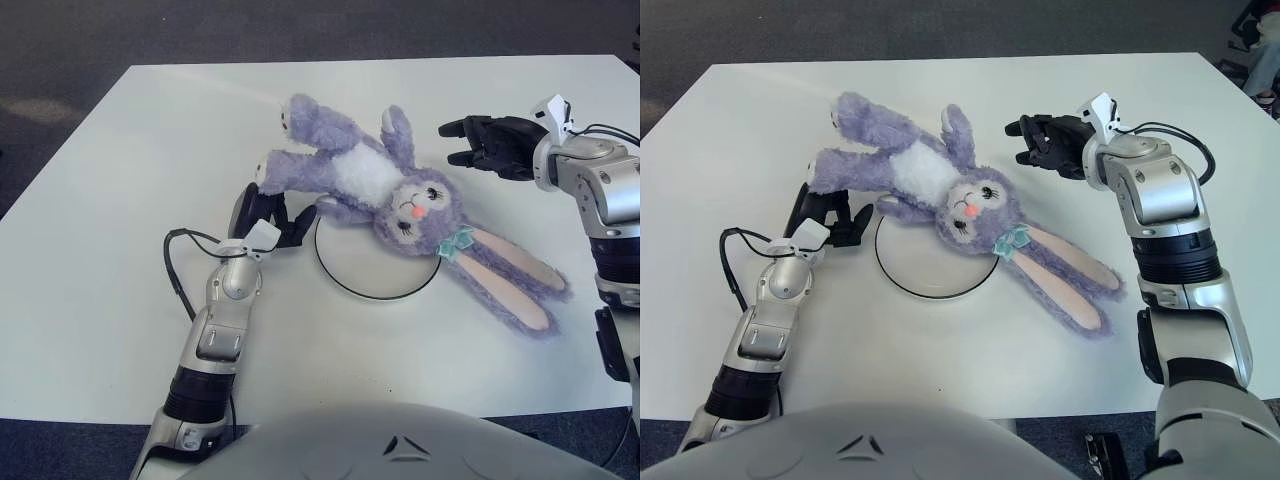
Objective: Put the doll into the plate.
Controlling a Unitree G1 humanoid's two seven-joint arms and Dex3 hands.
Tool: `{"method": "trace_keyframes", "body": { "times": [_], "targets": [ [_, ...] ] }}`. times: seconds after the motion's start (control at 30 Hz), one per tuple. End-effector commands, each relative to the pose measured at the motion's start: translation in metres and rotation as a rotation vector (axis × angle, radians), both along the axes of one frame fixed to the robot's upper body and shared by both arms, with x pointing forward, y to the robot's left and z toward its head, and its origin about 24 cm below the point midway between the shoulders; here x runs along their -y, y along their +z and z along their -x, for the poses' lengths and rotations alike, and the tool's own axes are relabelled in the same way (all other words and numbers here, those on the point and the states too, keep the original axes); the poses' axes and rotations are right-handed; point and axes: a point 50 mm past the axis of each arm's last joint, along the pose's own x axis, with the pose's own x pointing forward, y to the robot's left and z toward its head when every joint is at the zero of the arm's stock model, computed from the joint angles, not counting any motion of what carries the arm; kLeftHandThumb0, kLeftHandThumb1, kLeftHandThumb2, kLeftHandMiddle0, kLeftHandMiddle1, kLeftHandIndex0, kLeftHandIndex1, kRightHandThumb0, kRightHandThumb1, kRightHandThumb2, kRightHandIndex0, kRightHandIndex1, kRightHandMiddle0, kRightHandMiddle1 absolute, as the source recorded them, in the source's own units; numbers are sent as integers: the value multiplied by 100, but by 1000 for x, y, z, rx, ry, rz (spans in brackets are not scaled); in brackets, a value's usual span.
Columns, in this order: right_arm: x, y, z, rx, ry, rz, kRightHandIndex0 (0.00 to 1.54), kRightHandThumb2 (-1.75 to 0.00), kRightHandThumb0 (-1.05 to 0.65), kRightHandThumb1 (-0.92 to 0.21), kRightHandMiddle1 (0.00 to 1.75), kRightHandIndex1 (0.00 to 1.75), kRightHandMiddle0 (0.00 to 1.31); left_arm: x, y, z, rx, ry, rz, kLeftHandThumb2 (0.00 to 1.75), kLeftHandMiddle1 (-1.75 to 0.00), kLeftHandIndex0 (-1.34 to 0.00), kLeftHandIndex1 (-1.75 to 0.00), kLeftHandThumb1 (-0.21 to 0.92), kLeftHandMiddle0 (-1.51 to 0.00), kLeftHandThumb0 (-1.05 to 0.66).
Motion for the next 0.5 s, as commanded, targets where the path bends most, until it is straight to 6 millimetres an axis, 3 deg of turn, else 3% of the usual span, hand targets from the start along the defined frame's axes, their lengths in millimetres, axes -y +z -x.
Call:
{"method": "trace_keyframes", "body": {
  "times": [0.0,0.47],
  "targets": [
    [4,5,-3,31,-19,2,7,-97,-84,-92,55,41,0,-2,-3,1,12,14,-24,117,-175,-52,-175,43,-114,-44],
    [11,-2,-7,21,-43,-13,9,-92,-83,-92,54,40,0,2,-1,5,263,16,-88,118,-175,-52,-175,43,-121,-45]
  ]
}}
